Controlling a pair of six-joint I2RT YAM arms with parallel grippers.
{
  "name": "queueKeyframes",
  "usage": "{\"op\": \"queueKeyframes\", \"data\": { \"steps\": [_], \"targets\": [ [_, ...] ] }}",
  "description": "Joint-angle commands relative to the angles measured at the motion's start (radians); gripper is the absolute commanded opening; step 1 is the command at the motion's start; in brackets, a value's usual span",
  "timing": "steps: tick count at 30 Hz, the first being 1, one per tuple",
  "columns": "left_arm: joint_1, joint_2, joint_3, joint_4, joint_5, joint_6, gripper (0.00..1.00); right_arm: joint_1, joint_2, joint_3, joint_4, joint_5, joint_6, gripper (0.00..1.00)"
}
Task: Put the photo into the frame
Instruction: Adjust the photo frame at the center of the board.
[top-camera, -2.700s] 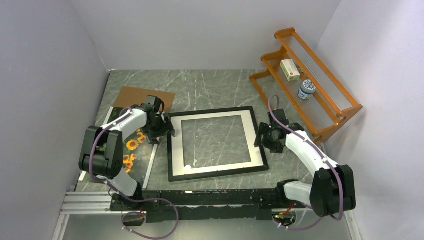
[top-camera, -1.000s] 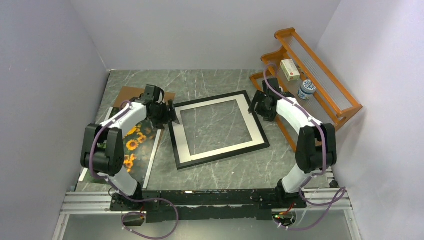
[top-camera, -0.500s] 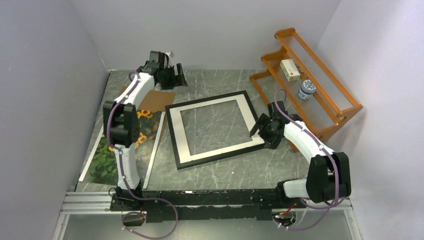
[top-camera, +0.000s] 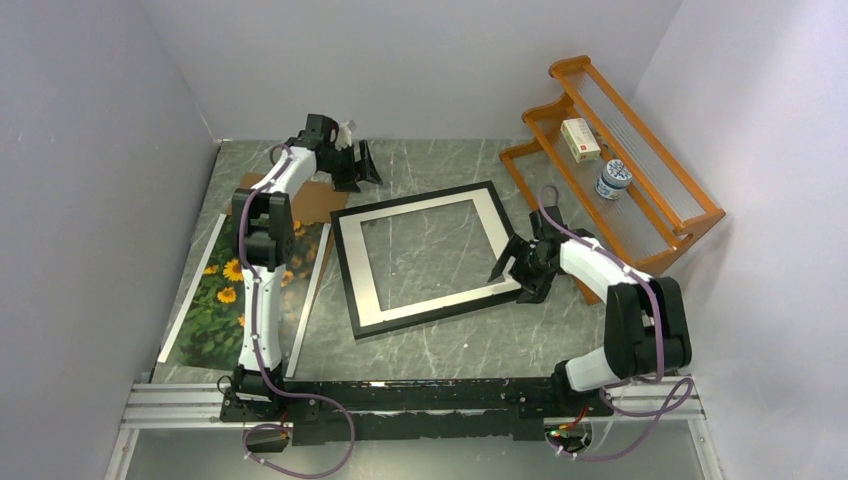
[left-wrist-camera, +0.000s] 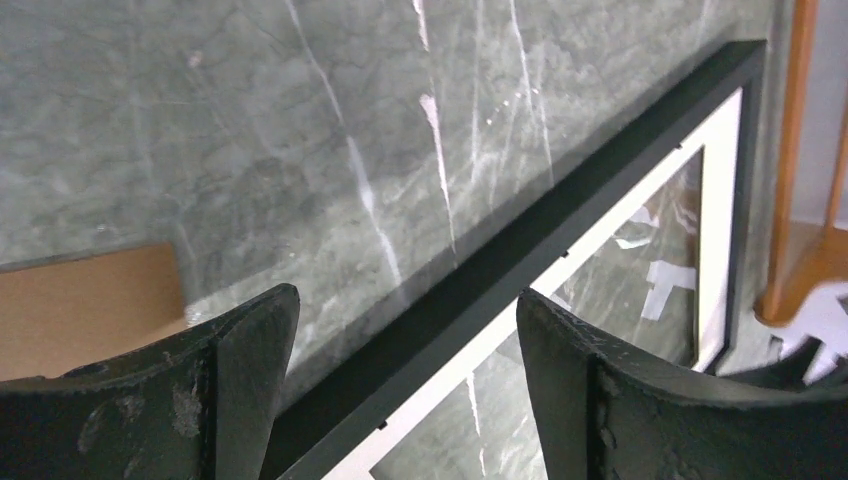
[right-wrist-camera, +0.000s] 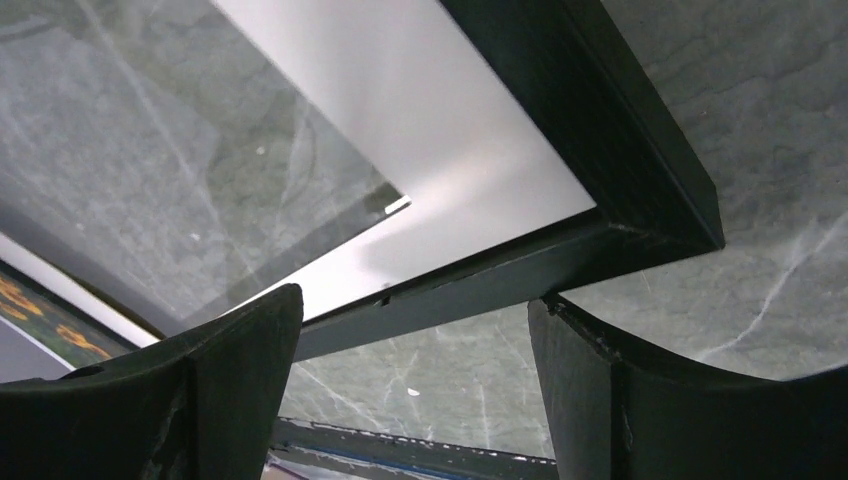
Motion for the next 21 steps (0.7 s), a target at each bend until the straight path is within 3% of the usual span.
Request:
{"op": "queueKeyframes", "data": {
  "steps": [1,9,15,21],
  "targets": [
    [0.005,-0.026,-0.024,-0.006,0.141,0.043,0.84,-0.011,0.067,0.038,0.074,-0.035,-0.017,0.86],
    [0.006,-0.053,-0.119,-0.025,0.186,0.067,0.82,-0.019,0.130,0.091,0.118,-0.022,-0.033,0.86],
    [0.007,-0.146,-0.283,-0.014,0.242,0.073,0.81,-0.025,0.163,0.131,0.254,0.025,-0.070,0.86],
    [0.006,-0.256,-0.439,0.025,0.273,0.053,0.80,-0.029,0.286,0.272,0.256,0.070,-0.129,0.85]
  ]
}}
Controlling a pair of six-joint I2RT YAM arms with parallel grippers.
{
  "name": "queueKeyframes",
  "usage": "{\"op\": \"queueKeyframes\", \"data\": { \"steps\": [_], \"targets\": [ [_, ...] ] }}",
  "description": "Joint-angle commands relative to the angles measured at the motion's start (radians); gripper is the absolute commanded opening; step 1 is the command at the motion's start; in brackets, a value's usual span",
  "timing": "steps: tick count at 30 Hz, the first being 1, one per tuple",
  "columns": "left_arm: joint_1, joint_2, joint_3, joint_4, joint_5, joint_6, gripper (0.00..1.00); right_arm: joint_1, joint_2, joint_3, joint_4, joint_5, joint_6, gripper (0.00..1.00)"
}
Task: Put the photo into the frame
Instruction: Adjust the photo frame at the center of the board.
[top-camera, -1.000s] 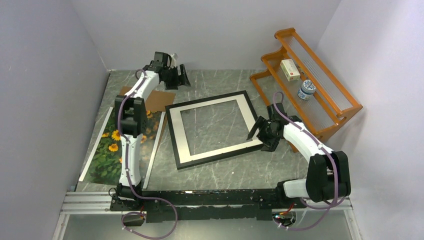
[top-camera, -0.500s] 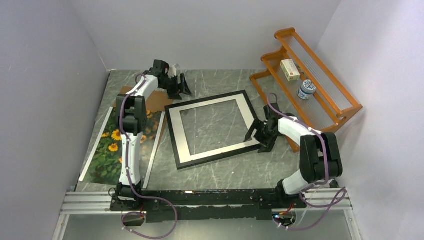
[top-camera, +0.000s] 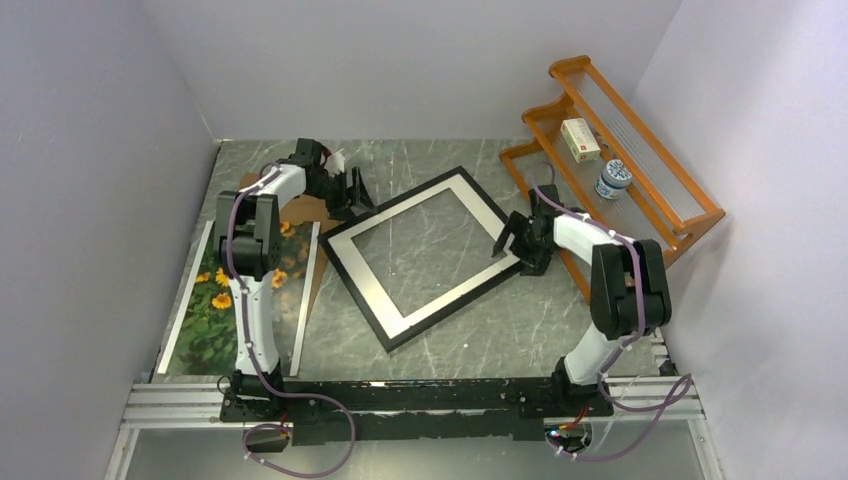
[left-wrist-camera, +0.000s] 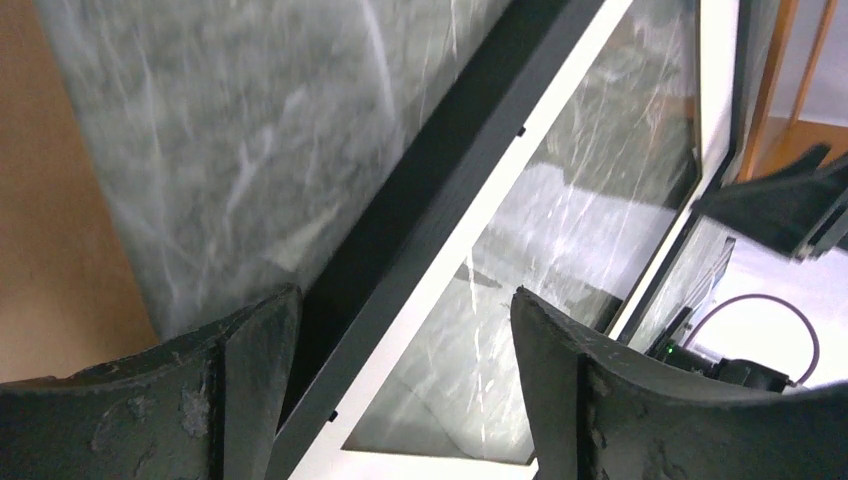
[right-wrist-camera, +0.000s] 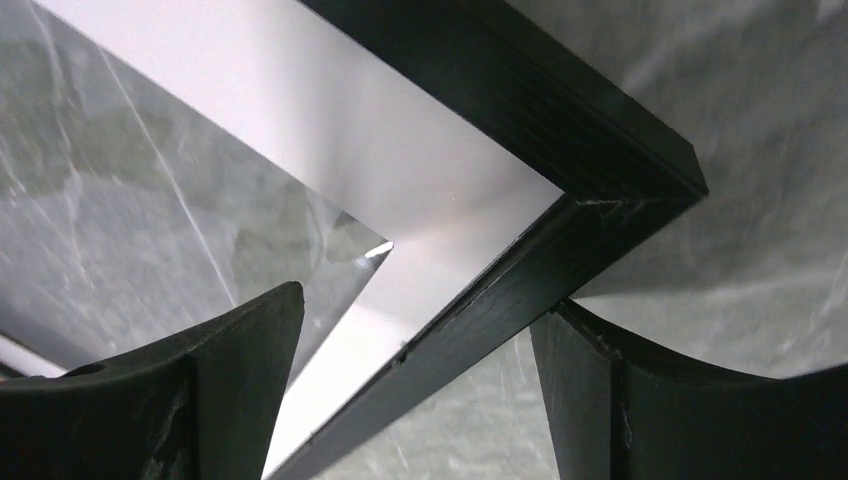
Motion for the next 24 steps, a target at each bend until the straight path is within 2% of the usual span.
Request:
{"op": "queueKeyframes", "data": {
  "steps": [1,8,15,24],
  "targets": [
    [-0.023,-0.111,-0.092,-0.033,0.091,0.000,0.79,0.005,0.067,0.134,0.125,0.019,-0.054,0.85],
    [-0.028,-0.241,-0.267,-0.017,0.050,-0.034,0.76,0.003,0.127,0.220,0.085,0.037,-0.080,0.81],
    [-0.037,-0.396,-0.436,-0.059,-0.046,-0.037,0.67,0.004,0.166,0.270,0.042,0.052,-0.094,0.67],
    [-0.037,-0.459,-0.472,-0.151,-0.192,0.010,0.68,0.005,0.114,0.268,-0.160,0.153,-0.116,0.61]
  ]
}}
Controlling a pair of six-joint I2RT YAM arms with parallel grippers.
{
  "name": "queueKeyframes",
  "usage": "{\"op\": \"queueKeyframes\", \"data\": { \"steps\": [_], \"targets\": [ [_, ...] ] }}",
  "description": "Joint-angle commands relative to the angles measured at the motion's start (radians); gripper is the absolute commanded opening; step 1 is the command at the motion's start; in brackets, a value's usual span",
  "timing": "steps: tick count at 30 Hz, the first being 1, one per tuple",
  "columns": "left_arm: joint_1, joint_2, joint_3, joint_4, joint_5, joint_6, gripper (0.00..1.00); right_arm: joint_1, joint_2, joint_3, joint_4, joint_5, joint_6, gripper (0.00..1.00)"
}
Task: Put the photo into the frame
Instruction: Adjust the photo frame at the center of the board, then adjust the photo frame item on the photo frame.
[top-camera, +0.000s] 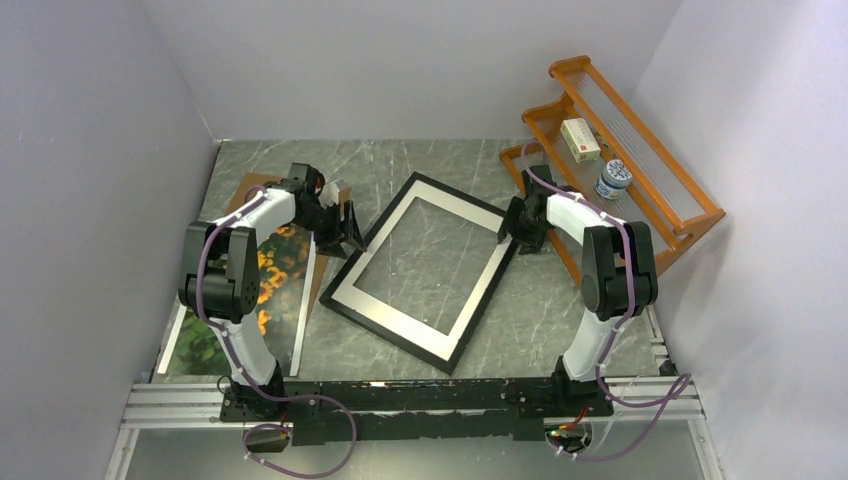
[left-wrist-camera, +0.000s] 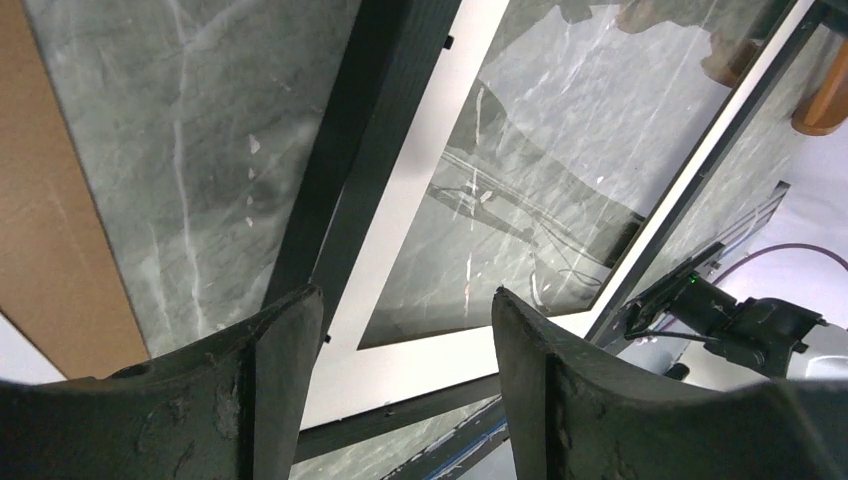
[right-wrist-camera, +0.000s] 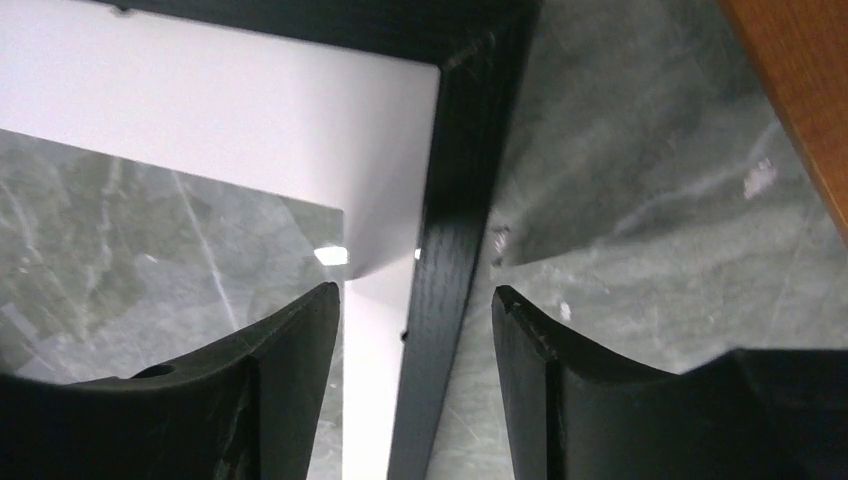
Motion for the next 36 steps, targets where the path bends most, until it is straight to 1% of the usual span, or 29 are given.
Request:
{"op": "queueKeyframes", "data": {
  "steps": [1,2,5,7,11,14,17,21,24,26,28,29,31,32,33,34,36],
  "targets": [
    [-0.003,-0.035,-0.010,-0.042,-0.061,0.031,0.68,0.004,-0.053,0.014,-0.127,0.043,-0.023,0.59],
    [-0.003,-0.035,-0.011,-0.043,-0.063,0.032,0.68,0.006,-0.053,0.011,-0.139,0.043,-0.023,0.56],
    [-0.003,-0.038,-0.025,-0.034,-0.060,0.031,0.68,0.005,-0.057,0.002,-0.152,0.044,-0.019,0.52],
    [-0.003,-0.034,-0.028,-0.029,-0.054,0.031,0.68,0.005,-0.060,-0.001,-0.144,0.043,-0.012,0.46],
    [-0.003,-0.031,-0.034,-0.021,-0.048,0.030,0.67,0.005,-0.041,0.014,-0.144,0.043,0.000,0.43],
    [-0.003,-0.039,-0.038,-0.017,-0.055,0.032,0.67,0.005,-0.027,0.028,-0.153,0.083,0.002,0.40],
    [-0.003,-0.041,-0.038,-0.019,-0.061,0.033,0.66,0.005,-0.023,0.037,-0.161,0.101,0.003,0.32],
    [-0.003,-0.046,-0.043,-0.016,-0.065,0.026,0.66,0.005,-0.028,0.044,-0.169,0.109,-0.001,0.19],
    [-0.003,-0.045,-0.046,-0.013,-0.068,0.024,0.66,0.006,-0.036,0.049,-0.163,0.093,-0.009,0.14],
    [-0.003,-0.042,-0.045,-0.015,-0.068,0.024,0.66,0.006,-0.035,0.058,-0.158,0.079,-0.018,0.08],
    [-0.003,-0.037,-0.042,-0.016,-0.068,0.024,0.66,0.006,-0.029,0.067,-0.157,0.067,-0.020,0.00],
    [-0.003,-0.037,-0.042,-0.015,-0.070,0.024,0.66,0.006,-0.028,0.071,-0.154,0.059,-0.022,0.00],
    [-0.003,-0.036,-0.037,-0.014,-0.072,0.021,0.66,0.005,-0.026,0.078,-0.151,0.051,-0.022,0.00],
    [-0.003,-0.036,-0.034,-0.014,-0.073,0.020,0.66,0.005,-0.027,0.081,-0.149,0.050,-0.022,0.05],
    [-0.003,-0.037,-0.032,-0.014,-0.075,0.018,0.66,0.006,-0.029,0.085,-0.149,0.051,-0.020,0.21],
    [-0.003,-0.037,-0.029,-0.013,-0.077,0.016,0.67,0.005,-0.033,0.087,-0.149,0.051,-0.013,0.34],
    [-0.003,-0.036,-0.023,-0.010,-0.079,0.011,0.67,0.005,-0.042,0.090,-0.152,0.050,-0.002,0.55]
  ]
}}
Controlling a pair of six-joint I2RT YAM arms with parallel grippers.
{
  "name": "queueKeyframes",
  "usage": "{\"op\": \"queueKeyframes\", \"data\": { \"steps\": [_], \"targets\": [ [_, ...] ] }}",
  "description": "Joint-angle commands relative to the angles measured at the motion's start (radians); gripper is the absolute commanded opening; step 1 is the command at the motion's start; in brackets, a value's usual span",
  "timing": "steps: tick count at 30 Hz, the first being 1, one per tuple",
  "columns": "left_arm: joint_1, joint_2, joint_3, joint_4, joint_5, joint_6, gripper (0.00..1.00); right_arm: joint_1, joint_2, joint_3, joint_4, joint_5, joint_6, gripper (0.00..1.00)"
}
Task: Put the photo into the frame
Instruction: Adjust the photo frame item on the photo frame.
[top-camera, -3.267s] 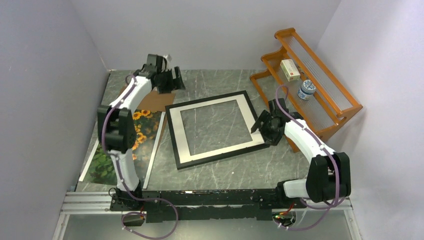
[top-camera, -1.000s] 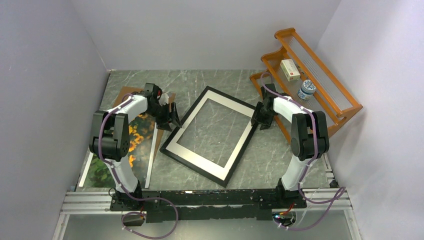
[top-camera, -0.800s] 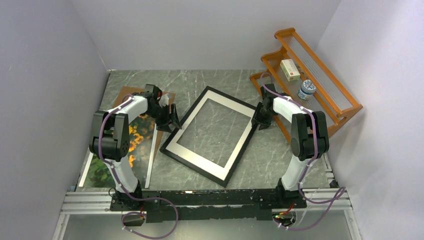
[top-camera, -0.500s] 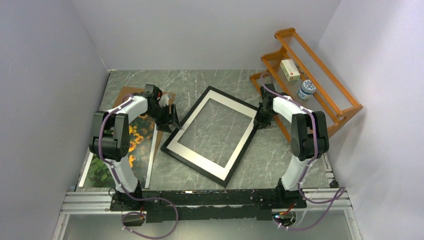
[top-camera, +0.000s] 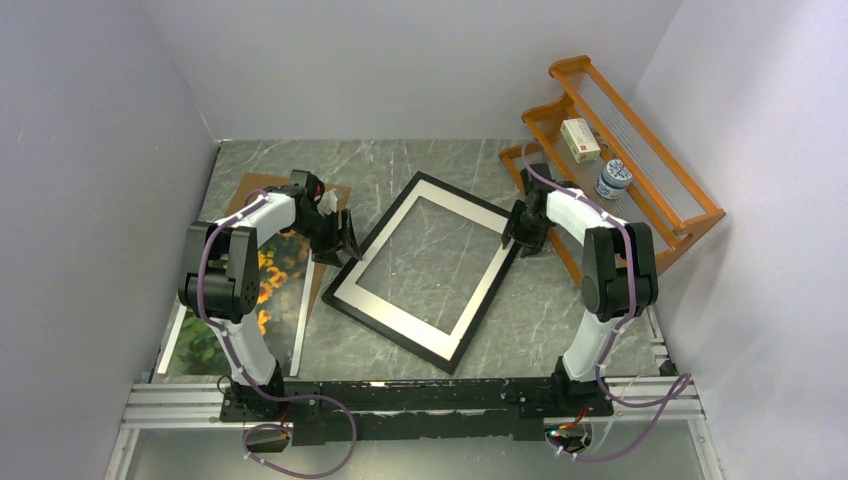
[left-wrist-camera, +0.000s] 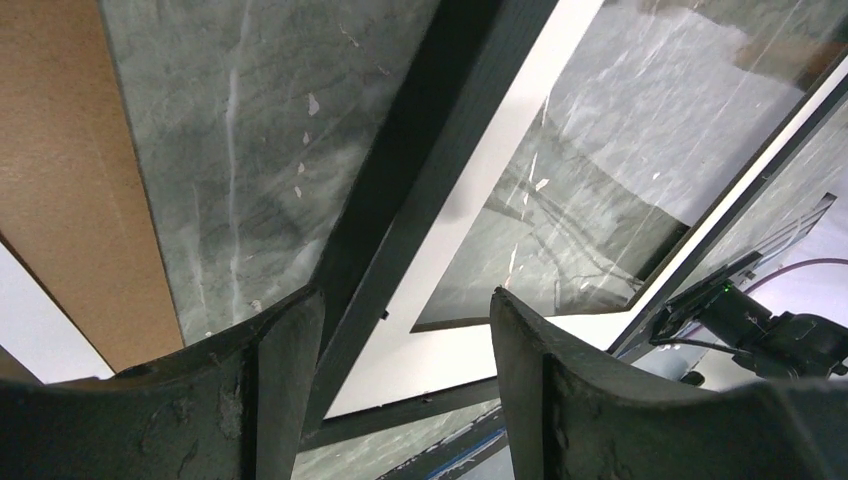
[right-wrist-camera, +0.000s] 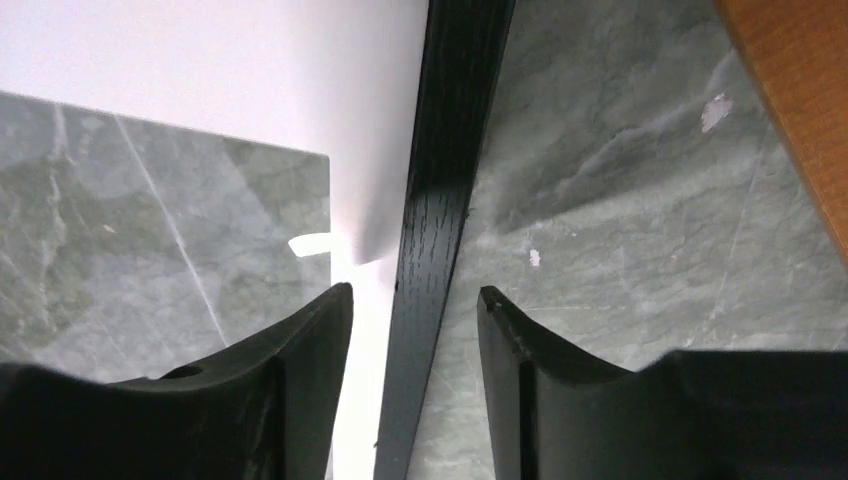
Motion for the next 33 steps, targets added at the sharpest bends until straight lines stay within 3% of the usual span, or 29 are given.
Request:
{"op": "queueKeyframes", "data": {
  "steps": [1,4,17,23,26,30,33],
  "targets": [
    [-0.001,-0.029,0.023,0.017,-0.009,0.003,0.67,-0.004,-0.036,0.056,0.002,0.009,0.004,0.60],
    [-0.001,-0.026,0.026,0.021,-0.007,-0.001,0.68,-0.005,-0.043,0.046,-0.007,-0.011,0.022,0.65],
    [-0.001,-0.031,0.010,0.037,0.010,0.001,0.68,0.039,-0.128,-0.086,-0.035,-0.047,0.084,0.65],
    [-0.001,-0.038,-0.001,0.041,0.010,0.004,0.68,0.120,-0.149,-0.113,-0.055,-0.054,0.091,0.64],
    [-0.001,-0.042,-0.007,0.046,0.009,0.003,0.67,0.163,-0.155,-0.130,-0.064,-0.061,0.106,0.58],
    [-0.001,-0.046,-0.013,0.048,0.010,0.003,0.67,0.198,-0.153,-0.135,-0.096,-0.072,0.111,0.43],
    [-0.001,-0.050,-0.019,0.051,0.009,0.005,0.67,0.209,-0.158,-0.142,-0.121,-0.066,0.110,0.41]
  ]
}}
